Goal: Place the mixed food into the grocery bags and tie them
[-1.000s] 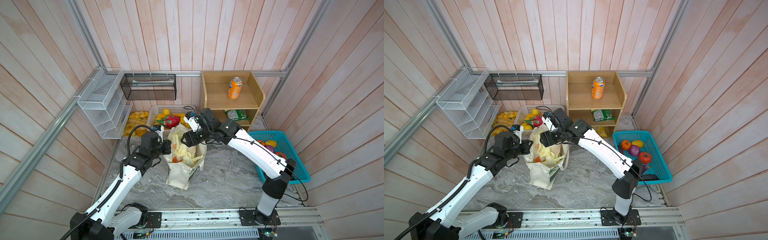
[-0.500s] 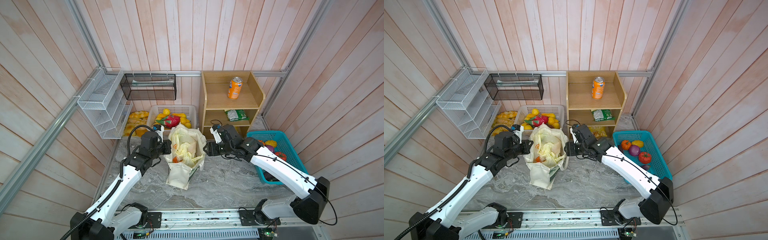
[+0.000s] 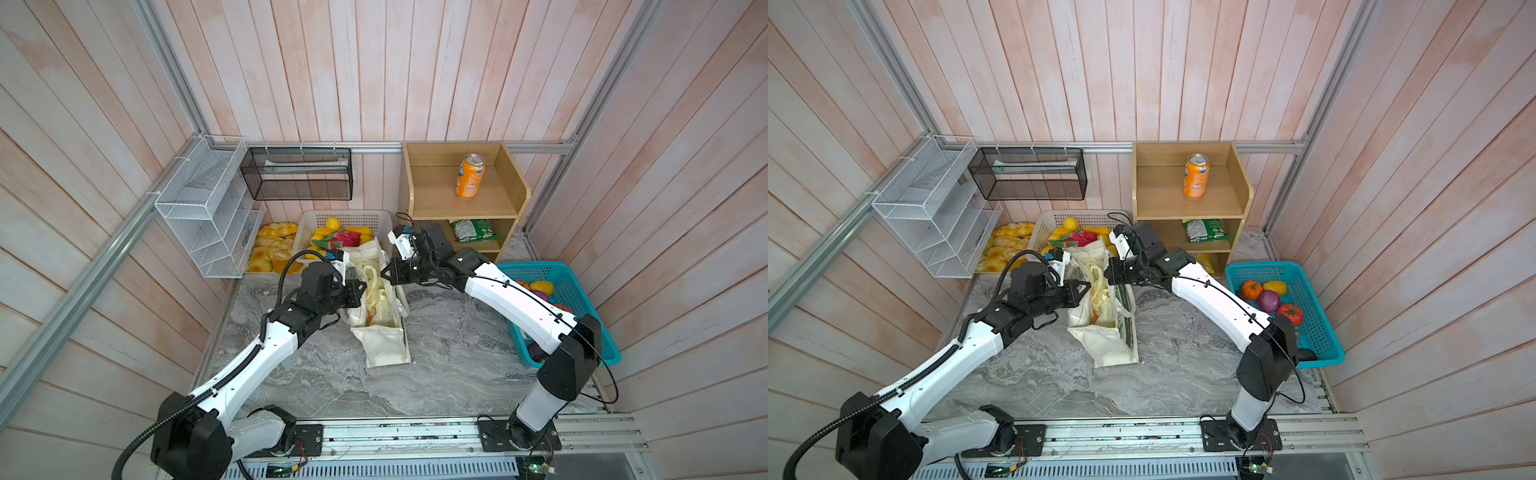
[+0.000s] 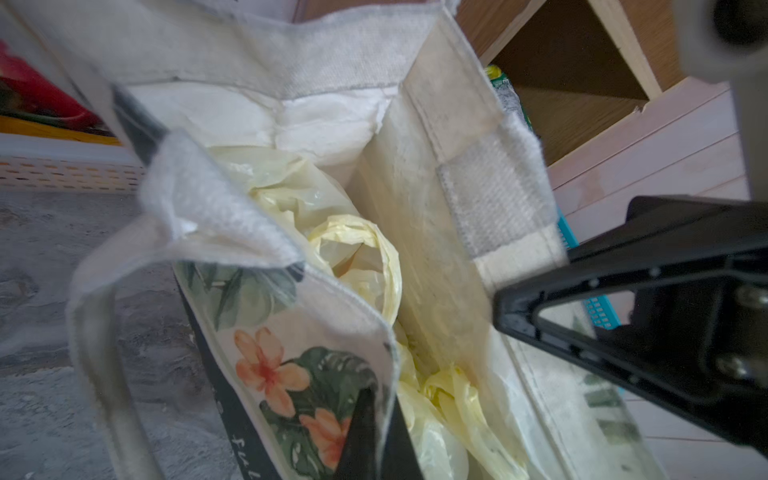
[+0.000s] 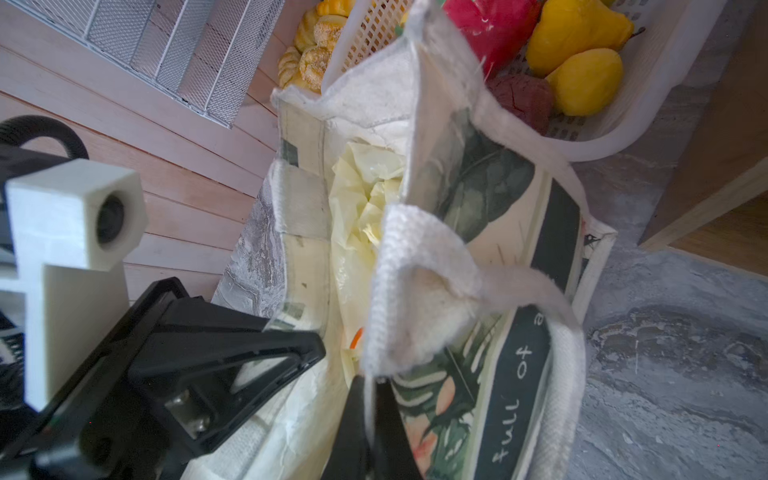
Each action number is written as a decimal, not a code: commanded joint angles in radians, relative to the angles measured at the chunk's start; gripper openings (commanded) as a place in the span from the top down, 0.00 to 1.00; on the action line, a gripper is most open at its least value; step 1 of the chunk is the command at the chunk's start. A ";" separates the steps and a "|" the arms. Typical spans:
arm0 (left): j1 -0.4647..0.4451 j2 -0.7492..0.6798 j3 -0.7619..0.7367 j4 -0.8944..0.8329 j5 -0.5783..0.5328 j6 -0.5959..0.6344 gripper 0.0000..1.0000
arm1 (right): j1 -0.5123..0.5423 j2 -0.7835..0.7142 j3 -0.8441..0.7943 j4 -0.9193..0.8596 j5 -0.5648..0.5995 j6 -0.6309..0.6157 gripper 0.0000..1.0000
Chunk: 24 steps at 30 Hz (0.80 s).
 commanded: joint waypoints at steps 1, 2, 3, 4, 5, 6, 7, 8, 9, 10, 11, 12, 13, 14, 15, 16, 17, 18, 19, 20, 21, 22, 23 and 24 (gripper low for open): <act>-0.012 0.008 0.023 0.101 0.046 -0.024 0.94 | 0.001 -0.032 -0.044 0.139 -0.078 0.022 1.00; -0.012 0.004 0.022 0.099 0.038 -0.020 0.86 | -0.004 -0.049 -0.069 0.150 -0.077 0.027 0.90; -0.012 -0.005 0.020 0.095 0.021 -0.014 0.75 | -0.011 -0.072 -0.099 0.162 -0.076 0.031 0.73; -0.013 -0.016 0.017 0.091 0.005 -0.007 0.69 | -0.019 -0.096 -0.125 0.169 -0.071 0.035 0.56; -0.011 -0.027 0.016 0.088 -0.009 0.002 0.62 | -0.025 -0.120 -0.142 0.170 -0.063 0.038 0.45; -0.008 -0.037 0.016 0.086 -0.025 0.010 0.52 | -0.033 -0.147 -0.160 0.165 -0.055 0.037 0.34; -0.003 -0.047 0.018 0.083 -0.036 0.016 0.42 | -0.042 -0.172 -0.170 0.154 -0.047 0.032 0.27; 0.005 -0.056 0.022 0.075 -0.036 0.018 0.35 | -0.048 -0.195 -0.179 0.149 -0.039 0.029 0.21; 0.019 -0.067 0.029 0.065 -0.036 0.023 0.30 | -0.058 -0.221 -0.192 0.149 -0.032 0.027 0.15; 0.032 -0.083 0.037 0.048 -0.045 0.032 0.21 | -0.068 -0.248 -0.205 0.147 -0.029 0.027 0.03; 0.041 -0.098 0.044 0.033 -0.058 0.040 0.00 | -0.077 -0.270 -0.215 0.141 -0.027 0.026 0.02; 0.060 -0.118 0.050 0.019 -0.069 0.048 0.00 | -0.085 -0.298 -0.225 0.131 -0.021 0.022 0.02; 0.076 -0.140 0.049 0.017 -0.077 0.055 0.00 | -0.095 -0.327 -0.232 0.124 -0.009 0.019 0.02; 0.092 -0.160 0.045 0.019 -0.085 0.058 0.00 | -0.104 -0.351 -0.239 0.119 0.002 0.018 0.02; 0.107 -0.179 0.041 0.020 -0.097 0.060 0.00 | -0.118 -0.383 -0.248 0.116 0.008 0.019 0.02; 0.121 -0.194 0.042 0.017 -0.109 0.068 0.00 | -0.132 -0.414 -0.260 0.117 0.013 0.020 0.02; 0.130 -0.207 0.045 0.008 -0.124 0.077 0.00 | -0.147 -0.440 -0.271 0.117 0.020 0.019 0.02; 0.139 -0.222 0.047 -0.005 -0.147 0.092 0.00 | -0.162 -0.472 -0.286 0.118 0.030 0.014 0.02; 0.149 -0.236 0.051 -0.021 -0.176 0.106 0.00 | -0.178 -0.504 -0.303 0.116 0.049 0.005 0.02; 0.157 -0.249 0.050 -0.033 -0.203 0.117 0.00 | -0.193 -0.535 -0.323 0.117 0.069 -0.005 0.02; 0.169 -0.265 0.044 -0.045 -0.237 0.127 0.00 | -0.219 -0.564 -0.346 0.119 0.091 -0.015 0.02; 0.184 -0.280 0.031 -0.047 -0.263 0.141 0.00 | -0.246 -0.588 -0.369 0.119 0.116 -0.025 0.02; 0.195 -0.295 0.014 -0.033 -0.277 0.161 0.00 | -0.270 -0.608 -0.389 0.125 0.141 -0.035 0.02; 0.204 -0.312 -0.017 -0.014 -0.307 0.182 0.00 | -0.290 -0.633 -0.420 0.142 0.190 -0.054 0.02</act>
